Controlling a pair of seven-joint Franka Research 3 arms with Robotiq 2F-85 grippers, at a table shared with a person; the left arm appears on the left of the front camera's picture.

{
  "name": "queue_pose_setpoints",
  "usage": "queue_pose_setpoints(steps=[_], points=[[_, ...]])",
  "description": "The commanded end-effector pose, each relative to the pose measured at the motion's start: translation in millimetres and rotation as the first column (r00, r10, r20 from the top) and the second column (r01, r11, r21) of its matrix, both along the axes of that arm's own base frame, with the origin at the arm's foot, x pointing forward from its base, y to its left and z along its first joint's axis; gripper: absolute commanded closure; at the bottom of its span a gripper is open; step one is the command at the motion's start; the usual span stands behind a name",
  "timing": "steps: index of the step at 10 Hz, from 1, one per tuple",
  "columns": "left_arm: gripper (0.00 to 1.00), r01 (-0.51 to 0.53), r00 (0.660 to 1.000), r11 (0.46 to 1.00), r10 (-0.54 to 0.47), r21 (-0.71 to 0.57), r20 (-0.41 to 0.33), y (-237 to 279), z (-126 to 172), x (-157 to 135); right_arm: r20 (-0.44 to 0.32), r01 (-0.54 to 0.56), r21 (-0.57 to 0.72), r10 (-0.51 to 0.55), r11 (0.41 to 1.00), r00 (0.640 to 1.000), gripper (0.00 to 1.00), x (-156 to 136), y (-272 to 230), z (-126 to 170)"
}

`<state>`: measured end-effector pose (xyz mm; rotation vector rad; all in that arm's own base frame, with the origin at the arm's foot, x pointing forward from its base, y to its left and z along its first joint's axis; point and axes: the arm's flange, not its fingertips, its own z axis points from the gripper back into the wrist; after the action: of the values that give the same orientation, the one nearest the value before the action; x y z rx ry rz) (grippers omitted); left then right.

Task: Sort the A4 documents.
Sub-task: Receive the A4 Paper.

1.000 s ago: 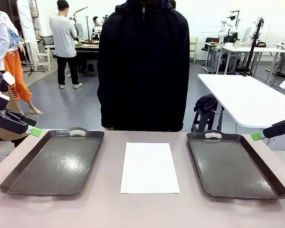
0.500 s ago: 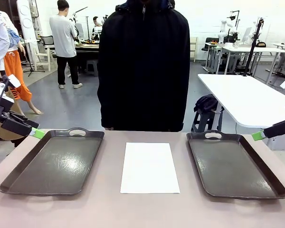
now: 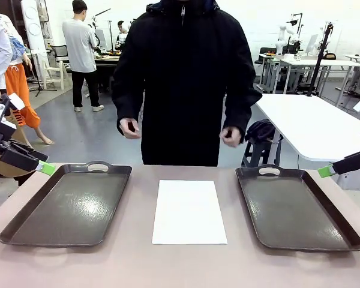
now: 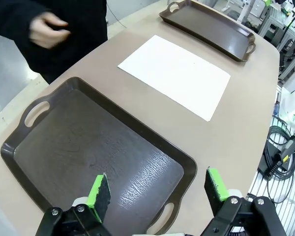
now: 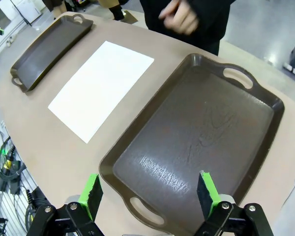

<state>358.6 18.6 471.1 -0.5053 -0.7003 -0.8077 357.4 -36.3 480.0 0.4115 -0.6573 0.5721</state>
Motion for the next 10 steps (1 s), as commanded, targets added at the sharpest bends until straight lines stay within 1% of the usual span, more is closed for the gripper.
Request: queue_pose_setpoints(steps=[1,10], points=[[0.0,0.018,1.0,1.0,-0.018,-0.016,0.017,1.2,0.1,0.4,-0.002,-0.007,0.01,0.007,1.0,1.0,0.0,0.6,-0.3,-1.4],[0.0,0.018,1.0,1.0,-0.018,-0.016,0.017,1.2,0.1,0.4,-0.002,-0.007,0.01,0.007,1.0,1.0,0.0,0.6,-0.3,-1.4]])
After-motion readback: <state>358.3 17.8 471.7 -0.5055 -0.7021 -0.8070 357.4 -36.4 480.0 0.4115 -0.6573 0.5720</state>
